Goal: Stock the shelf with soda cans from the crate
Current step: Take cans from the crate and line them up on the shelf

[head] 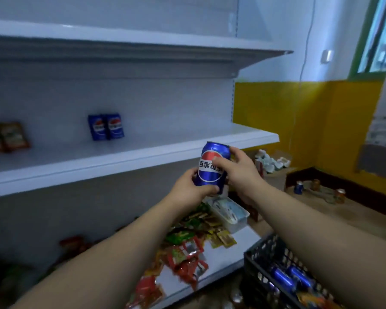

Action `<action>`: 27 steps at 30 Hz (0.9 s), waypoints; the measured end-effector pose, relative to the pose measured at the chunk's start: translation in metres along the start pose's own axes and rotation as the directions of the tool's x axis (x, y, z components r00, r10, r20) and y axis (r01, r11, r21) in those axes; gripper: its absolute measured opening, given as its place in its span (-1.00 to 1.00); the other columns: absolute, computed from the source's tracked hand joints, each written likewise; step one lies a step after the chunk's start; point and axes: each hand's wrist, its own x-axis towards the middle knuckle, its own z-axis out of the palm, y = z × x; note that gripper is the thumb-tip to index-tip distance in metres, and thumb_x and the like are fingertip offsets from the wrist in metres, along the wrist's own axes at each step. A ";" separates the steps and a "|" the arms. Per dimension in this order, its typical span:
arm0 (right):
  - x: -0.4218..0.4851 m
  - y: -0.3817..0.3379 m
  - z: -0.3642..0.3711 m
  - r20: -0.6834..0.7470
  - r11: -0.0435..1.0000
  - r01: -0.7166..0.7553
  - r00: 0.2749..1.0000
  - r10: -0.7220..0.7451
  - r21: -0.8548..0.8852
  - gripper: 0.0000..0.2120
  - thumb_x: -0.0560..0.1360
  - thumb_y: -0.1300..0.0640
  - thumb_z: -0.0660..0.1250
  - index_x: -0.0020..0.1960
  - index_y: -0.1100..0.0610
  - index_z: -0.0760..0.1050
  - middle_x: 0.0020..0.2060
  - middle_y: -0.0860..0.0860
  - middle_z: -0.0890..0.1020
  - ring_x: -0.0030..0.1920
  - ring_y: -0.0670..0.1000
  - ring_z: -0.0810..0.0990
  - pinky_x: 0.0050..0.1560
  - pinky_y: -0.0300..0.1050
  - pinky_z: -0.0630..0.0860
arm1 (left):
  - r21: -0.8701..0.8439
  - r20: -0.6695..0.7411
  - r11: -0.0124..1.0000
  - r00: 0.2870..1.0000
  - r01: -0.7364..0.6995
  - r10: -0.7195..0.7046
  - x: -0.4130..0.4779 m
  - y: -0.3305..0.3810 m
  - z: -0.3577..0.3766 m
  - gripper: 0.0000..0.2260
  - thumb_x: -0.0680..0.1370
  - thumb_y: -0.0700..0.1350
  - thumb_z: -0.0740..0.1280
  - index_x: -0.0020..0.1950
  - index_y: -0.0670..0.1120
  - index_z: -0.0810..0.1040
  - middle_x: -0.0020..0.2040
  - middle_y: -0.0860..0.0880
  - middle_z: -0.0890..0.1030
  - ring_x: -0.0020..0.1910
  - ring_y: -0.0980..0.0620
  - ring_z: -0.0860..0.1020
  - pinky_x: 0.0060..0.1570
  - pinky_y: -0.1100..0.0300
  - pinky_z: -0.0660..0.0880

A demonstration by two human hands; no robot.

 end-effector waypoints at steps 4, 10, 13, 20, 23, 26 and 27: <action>-0.004 -0.043 0.080 0.242 0.992 -0.009 0.970 0.040 -0.126 -0.50 0.45 0.13 0.44 0.32 -0.02 0.32 0.09 0.04 0.56 0.02 0.09 0.62 -0.24 -0.03 0.60 | 0.063 -0.107 0.996 0.992 -0.056 0.063 -0.024 0.016 -0.075 -0.50 0.38 -0.19 0.50 0.24 -0.05 0.38 -0.01 0.09 0.52 -0.08 0.20 0.52 -0.22 0.39 0.46; 0.017 -0.055 0.184 0.321 0.968 0.102 0.947 -0.024 -0.228 -0.38 0.38 0.18 0.50 0.33 -0.04 0.29 0.12 0.01 0.52 0.09 0.09 0.56 0.12 0.11 0.56 | 0.269 -0.168 0.960 0.985 0.073 -0.028 -0.027 0.001 -0.192 -0.37 0.46 0.05 0.43 0.47 -0.01 0.26 0.28 -0.03 0.48 0.19 0.06 0.49 0.10 0.18 0.45; 0.042 -0.045 0.219 0.333 0.970 0.126 0.941 -0.051 -0.206 -0.34 0.37 0.19 0.51 0.37 -0.04 0.29 0.19 0.01 0.50 0.17 0.10 0.52 0.20 0.11 0.51 | 0.435 -0.291 0.883 0.956 0.175 -0.046 -0.015 -0.012 -0.241 -0.42 0.52 0.16 0.31 0.47 -0.04 0.28 0.41 -0.04 0.39 0.32 0.00 0.42 0.24 0.11 0.39; 0.118 -0.012 0.262 0.331 0.987 0.098 0.942 -0.051 -0.128 -0.32 0.38 0.27 0.49 0.38 -0.05 0.28 0.16 -0.05 0.45 0.19 0.05 0.45 0.21 0.12 0.44 | 0.783 -0.393 0.503 0.918 0.366 -0.055 0.041 -0.050 -0.316 -0.42 0.55 0.28 0.14 0.47 -0.01 0.29 0.46 -0.03 0.35 0.39 -0.05 0.35 0.37 -0.05 0.28; 0.149 0.005 0.276 0.351 0.985 0.114 0.934 -0.063 -0.128 -0.36 0.37 0.28 0.50 0.32 -0.05 0.32 0.14 -0.03 0.50 0.16 0.07 0.50 0.16 0.06 0.48 | 0.832 -0.405 0.346 0.901 0.434 -0.156 0.071 -0.061 -0.337 -0.38 0.53 0.36 0.00 0.47 0.03 0.29 0.49 -0.02 0.29 0.44 -0.09 0.27 0.40 -0.21 0.13; 0.174 0.019 0.292 0.385 0.980 0.159 0.917 -0.102 -0.120 -0.37 0.38 0.26 0.50 0.34 -0.04 0.31 0.08 -0.07 0.51 0.08 0.00 0.51 0.02 -0.09 0.47 | 0.858 -0.406 0.238 0.885 0.455 -0.227 0.093 -0.070 -0.351 -0.32 0.49 0.43 -0.11 0.50 0.11 0.20 0.54 -0.01 0.17 0.49 -0.12 0.15 0.40 -0.32 -0.01; 0.182 0.023 0.299 0.402 0.975 0.179 0.908 -0.114 -0.128 -0.37 0.39 0.25 0.49 0.34 -0.04 0.30 0.09 -0.07 0.50 0.07 -0.01 0.51 -0.01 -0.13 0.48 | 0.860 -0.406 0.224 0.880 0.459 -0.247 0.098 -0.074 -0.353 -0.31 0.48 0.44 -0.12 0.52 0.13 0.12 0.56 0.00 0.10 0.51 -0.12 0.09 0.40 -0.33 -0.05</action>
